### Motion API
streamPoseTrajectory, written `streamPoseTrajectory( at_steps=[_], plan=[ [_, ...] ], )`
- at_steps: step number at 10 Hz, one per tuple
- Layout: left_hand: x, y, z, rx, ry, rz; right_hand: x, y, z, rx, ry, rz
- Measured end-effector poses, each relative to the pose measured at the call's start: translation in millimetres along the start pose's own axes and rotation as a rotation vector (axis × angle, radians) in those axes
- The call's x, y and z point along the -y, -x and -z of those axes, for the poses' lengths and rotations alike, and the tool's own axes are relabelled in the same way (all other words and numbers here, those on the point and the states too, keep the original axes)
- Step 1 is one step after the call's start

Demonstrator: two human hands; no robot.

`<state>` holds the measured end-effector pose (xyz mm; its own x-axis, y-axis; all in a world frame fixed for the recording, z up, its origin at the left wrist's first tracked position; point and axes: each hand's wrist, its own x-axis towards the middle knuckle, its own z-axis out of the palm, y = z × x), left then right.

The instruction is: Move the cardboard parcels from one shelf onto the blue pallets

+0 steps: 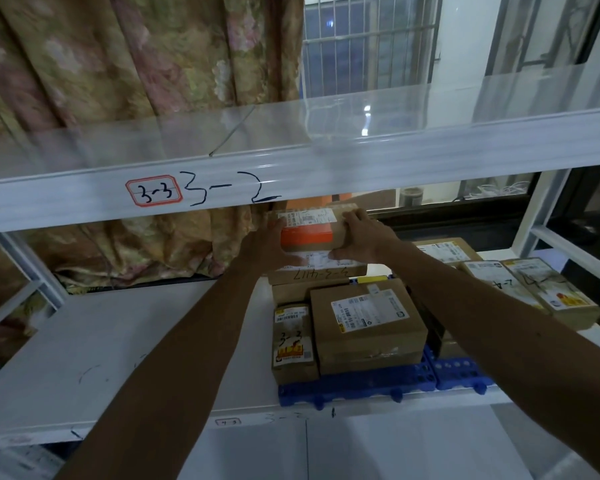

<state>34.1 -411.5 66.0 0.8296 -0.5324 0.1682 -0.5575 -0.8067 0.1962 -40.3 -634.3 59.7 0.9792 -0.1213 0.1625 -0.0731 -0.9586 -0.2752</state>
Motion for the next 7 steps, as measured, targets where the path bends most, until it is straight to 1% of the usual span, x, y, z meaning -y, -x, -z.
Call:
streamPoseTrajectory(
  at_steps=[1, 2, 3, 4, 5, 6, 7],
  plan=[
    [-3, 2, 9, 0.004, -0.008, 0.020, -2, 0, 4, -0.019, -0.021, -0.015],
    [-6, 1, 16, 0.009, -0.038, 0.040, -3, 0, 13, -0.009, -0.010, -0.032],
    [-10, 1, 22, 0.011, -0.013, 0.042, -5, 0, 24, 0.009, 0.014, -0.029],
    [-11, 6, 27, -0.027, 0.024, 0.041, -8, 5, 35, 0.029, 0.028, -0.018],
    [-17, 15, 36, -0.055, 0.018, 0.021, -17, 11, 51, 0.049, 0.048, 0.031],
    [-24, 29, 38, -0.066, 0.031, 0.066, -22, 24, 68, 0.057, 0.060, 0.047],
    [-35, 50, 38, -0.095, -0.004, 0.007, -24, 36, 77, 0.068, 0.099, 0.037]
  ],
)
